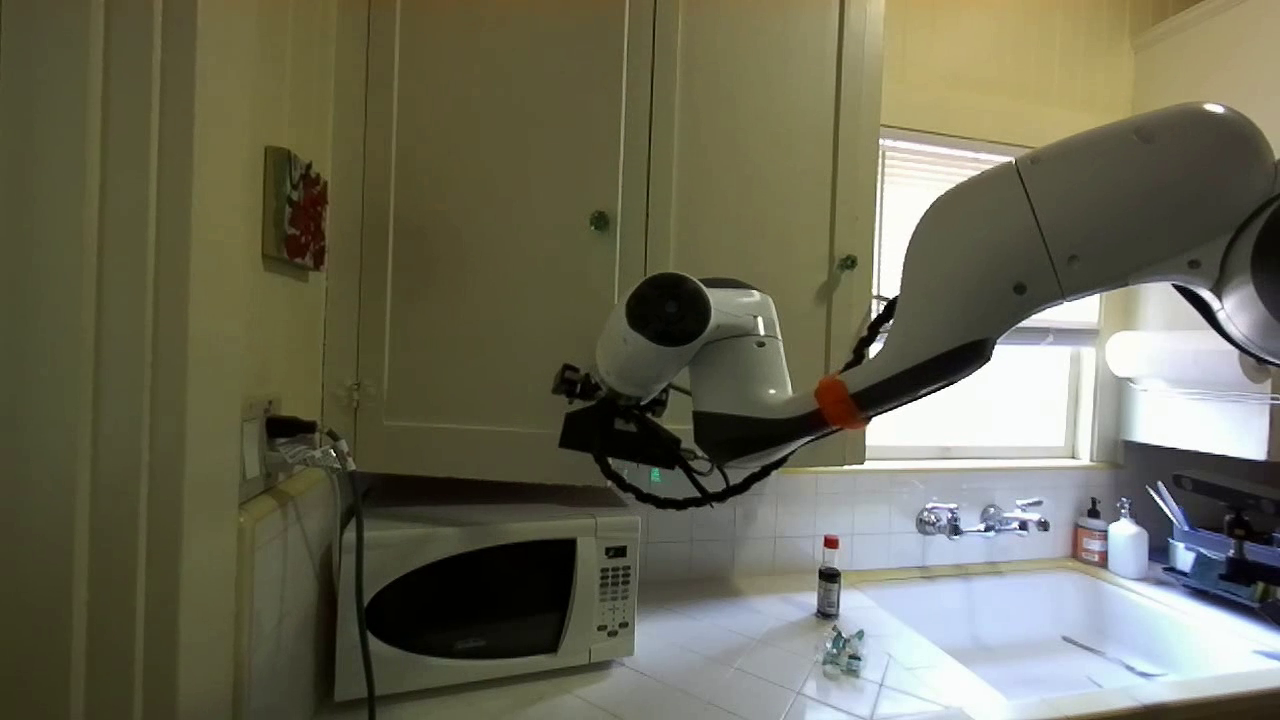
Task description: Put the blue cup in the open upper cabinet then close the cabinet.
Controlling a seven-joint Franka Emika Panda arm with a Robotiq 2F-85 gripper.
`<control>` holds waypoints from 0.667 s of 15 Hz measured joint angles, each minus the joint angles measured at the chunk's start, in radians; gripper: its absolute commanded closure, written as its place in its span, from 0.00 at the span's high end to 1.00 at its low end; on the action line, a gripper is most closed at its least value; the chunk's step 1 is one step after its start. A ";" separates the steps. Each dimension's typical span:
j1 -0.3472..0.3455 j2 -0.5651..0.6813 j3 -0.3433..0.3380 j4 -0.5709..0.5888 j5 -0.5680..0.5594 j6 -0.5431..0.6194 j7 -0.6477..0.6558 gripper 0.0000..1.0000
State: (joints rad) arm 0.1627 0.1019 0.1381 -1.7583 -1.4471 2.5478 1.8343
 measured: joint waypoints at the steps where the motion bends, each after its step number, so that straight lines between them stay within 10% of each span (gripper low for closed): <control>1: -0.012 0.001 -0.007 0.004 0.024 0.048 -0.028 1.00; 10: -0.023 0.011 -0.013 0.011 0.006 0.090 -0.018 1.00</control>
State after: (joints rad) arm 0.1397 0.1132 0.1251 -1.7472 -1.4411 2.6377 1.8166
